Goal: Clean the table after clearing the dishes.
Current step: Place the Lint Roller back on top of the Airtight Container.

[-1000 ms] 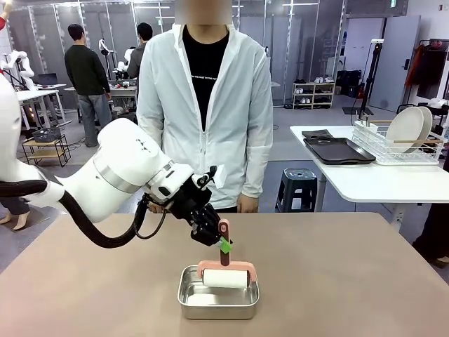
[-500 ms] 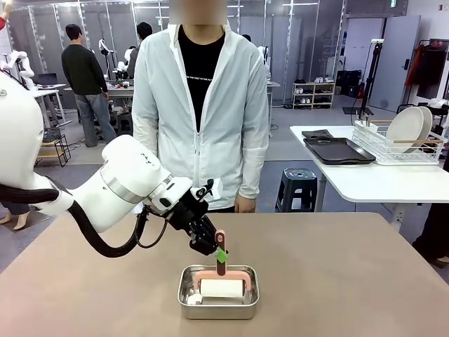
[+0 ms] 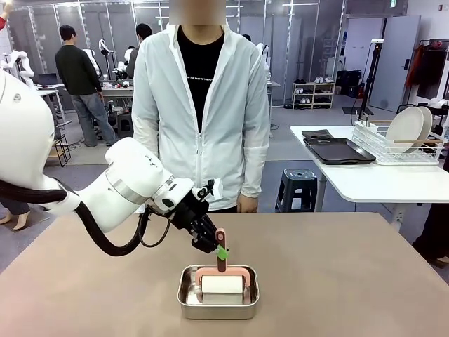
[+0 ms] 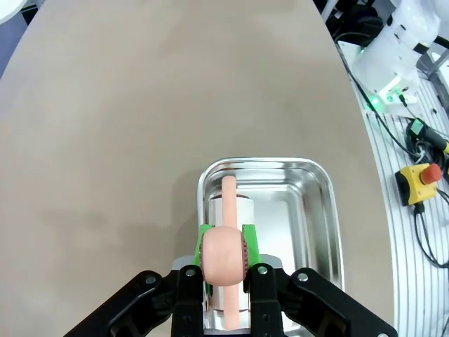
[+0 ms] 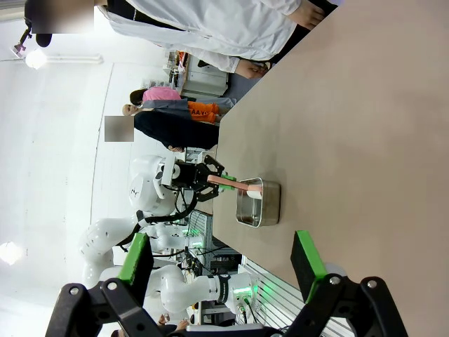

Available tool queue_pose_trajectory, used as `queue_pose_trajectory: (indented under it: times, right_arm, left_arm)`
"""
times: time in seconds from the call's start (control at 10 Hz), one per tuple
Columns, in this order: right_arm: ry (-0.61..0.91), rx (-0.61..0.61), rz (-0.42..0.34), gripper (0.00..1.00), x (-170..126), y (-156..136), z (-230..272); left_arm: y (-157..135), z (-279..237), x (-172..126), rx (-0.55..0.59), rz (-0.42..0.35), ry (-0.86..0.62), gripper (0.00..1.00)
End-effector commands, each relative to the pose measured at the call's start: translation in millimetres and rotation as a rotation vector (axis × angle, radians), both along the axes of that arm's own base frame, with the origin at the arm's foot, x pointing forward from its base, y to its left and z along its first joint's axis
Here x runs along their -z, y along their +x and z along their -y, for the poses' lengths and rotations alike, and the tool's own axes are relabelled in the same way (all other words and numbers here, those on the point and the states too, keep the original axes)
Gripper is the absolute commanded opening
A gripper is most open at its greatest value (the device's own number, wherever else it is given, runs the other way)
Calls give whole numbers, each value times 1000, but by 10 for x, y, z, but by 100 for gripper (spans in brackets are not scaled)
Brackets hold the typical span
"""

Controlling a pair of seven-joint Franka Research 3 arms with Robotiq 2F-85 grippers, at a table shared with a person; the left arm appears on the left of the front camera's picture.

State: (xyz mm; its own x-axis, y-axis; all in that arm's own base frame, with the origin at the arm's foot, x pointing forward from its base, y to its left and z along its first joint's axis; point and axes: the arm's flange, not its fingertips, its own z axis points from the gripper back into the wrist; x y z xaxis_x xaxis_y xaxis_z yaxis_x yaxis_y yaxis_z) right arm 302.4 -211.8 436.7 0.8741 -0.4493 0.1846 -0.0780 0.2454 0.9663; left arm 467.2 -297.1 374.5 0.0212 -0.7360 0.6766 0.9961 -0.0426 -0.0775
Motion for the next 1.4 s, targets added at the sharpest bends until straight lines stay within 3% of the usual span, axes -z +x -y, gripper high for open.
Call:
queue_pose_trajectory:
  times: [0.0, 0.2, 0.3, 0.4, 0.5, 0.7, 1.3]
  right_arm:
    - [3, -1, 10, 100, -31, -3, -14]
    - [3, -1, 10, 100, -31, -3, -14]
    - [3, -1, 10, 100, -31, -3, -14]
    - [3, -1, 10, 100, -31, -3, -14]
    - [3, -1, 10, 100, -31, -3, -14]
    - [3, -1, 10, 100, -31, -3, -14]
    - [3, -1, 10, 100, -31, -3, -14]
  left_arm:
    - [80, 30, 43, 16, 52, -20, 21]
    - [107, 39, 75, 16, 46, -12, 21]
    - [106, 32, 57, 9, 47, -13, 46]
    - [85, 21, 2, 3, 51, -13, 56]
    - [72, 6, -40, -4, 60, -10, 81]
    - [99, -30, -105, -37, 43, -16, 100]
    - [199, -205, -229, -139, 83, 29, 100]
